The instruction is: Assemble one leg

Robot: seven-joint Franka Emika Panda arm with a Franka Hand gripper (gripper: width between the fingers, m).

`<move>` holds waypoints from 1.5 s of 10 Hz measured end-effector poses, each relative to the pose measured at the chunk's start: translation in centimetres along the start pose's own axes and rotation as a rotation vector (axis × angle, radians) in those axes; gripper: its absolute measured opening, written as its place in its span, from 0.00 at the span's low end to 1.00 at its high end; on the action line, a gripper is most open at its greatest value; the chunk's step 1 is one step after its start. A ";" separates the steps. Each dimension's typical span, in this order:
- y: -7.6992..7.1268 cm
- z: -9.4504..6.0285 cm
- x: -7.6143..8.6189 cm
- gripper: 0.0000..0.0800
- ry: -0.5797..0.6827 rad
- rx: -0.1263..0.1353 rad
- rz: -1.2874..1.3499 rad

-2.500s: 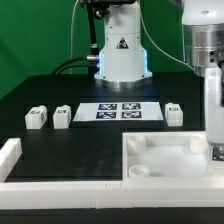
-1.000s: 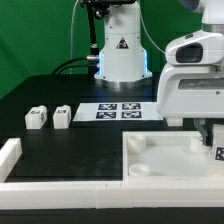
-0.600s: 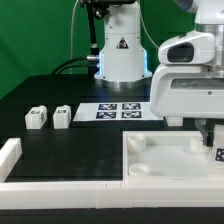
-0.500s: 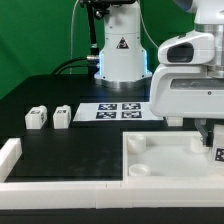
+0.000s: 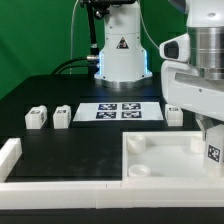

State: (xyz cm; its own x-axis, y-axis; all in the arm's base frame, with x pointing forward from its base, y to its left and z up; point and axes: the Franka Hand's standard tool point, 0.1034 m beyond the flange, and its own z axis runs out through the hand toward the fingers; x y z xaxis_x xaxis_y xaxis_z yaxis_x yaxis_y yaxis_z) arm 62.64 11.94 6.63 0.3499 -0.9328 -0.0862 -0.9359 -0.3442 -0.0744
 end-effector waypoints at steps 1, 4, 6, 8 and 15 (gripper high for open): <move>0.0 0.0 0.0 0.37 -0.019 0.031 0.226; 0.2 0.1 -0.2 0.37 -0.006 0.024 0.415; 0.1 0.1 -0.1 0.37 -0.014 0.033 0.587; 0.0 0.1 0.0 0.37 -0.027 0.060 0.830; 0.0 0.2 -0.3 0.78 -0.022 0.065 0.801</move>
Offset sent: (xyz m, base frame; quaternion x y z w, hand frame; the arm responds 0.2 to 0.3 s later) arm 0.0000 0.0000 0.0000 0.0000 0.0000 0.2667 0.9638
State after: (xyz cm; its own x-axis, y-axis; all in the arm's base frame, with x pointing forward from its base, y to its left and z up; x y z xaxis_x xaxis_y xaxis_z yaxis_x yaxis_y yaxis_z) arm 62.52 12.20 6.44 -0.4252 -0.8913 -0.1574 -0.8991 0.4359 -0.0396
